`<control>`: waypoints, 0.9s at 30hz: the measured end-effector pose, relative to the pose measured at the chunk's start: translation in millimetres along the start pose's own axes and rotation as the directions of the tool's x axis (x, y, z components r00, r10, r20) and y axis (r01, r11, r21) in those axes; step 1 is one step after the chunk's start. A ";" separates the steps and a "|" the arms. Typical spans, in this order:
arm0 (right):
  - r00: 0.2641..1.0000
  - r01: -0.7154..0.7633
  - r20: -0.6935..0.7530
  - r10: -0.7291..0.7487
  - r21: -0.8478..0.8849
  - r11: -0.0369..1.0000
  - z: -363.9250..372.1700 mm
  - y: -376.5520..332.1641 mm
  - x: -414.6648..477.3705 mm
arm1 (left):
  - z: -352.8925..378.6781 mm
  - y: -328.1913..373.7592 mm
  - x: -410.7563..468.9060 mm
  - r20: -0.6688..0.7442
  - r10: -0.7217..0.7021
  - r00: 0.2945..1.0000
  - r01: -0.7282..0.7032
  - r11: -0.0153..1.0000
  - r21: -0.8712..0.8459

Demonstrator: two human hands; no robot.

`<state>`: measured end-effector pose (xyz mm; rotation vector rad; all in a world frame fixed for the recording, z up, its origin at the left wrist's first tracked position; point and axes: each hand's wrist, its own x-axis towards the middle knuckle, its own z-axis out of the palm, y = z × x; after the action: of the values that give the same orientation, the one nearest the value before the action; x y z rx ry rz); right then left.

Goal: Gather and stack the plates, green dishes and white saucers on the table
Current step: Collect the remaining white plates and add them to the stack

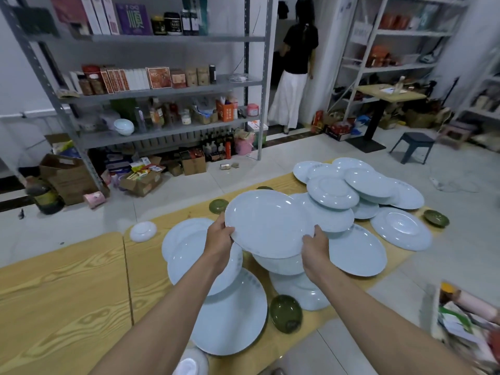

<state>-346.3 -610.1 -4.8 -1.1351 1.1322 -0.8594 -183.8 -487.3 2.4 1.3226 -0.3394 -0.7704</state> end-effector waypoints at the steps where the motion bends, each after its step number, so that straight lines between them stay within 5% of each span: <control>1: 1.000 0.009 0.014 -0.009 -0.007 1.000 -5.7 2.8 -3.8 | -1.7 -1.8 -3.7 0.015 0.009 1.000 -0.010 0.999 0.036; 8: 0.948 -0.196 0.278 0.157 0.118 0.973 -50.0 8.7 -17.6 | 4.3 -13.1 -19.1 0.056 -0.013 0.998 0.007 0.993 0.117; 14: 0.973 -0.217 0.135 0.186 0.279 0.935 -101.1 5.3 -11.4 | 48.7 -22.5 -28.9 0.153 0.018 0.988 -0.071 0.936 0.345; 16: 0.982 -0.190 0.057 0.181 0.328 0.925 -121.5 1.8 -5.2 | 64.9 -29.1 -25.6 0.164 0.073 0.984 -0.158 0.782 0.603; 18: 0.985 -0.155 -0.018 0.173 0.357 0.921 -144.5 -3.0 2.7 | 84.6 -34.3 -24.7 0.248 0.122 0.961 -0.275 0.523 0.807; 21: 0.976 -0.116 -0.124 0.179 0.399 0.910 -185.0 -10.6 18.1 | 128.6 -39.0 -28.0 0.370 0.161 0.915 -0.399 0.231 0.887; 27: 0.962 -0.072 -0.208 0.179 0.436 0.897 -274.5 -31.1 54.8 | 239.6 -49.3 -30.5 0.497 0.185 0.848 -0.508 0.015 0.861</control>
<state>-598.8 -734.5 3.6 -0.5977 1.1308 -1.1011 -371.6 -645.9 20.0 2.2775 -1.6151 -0.1172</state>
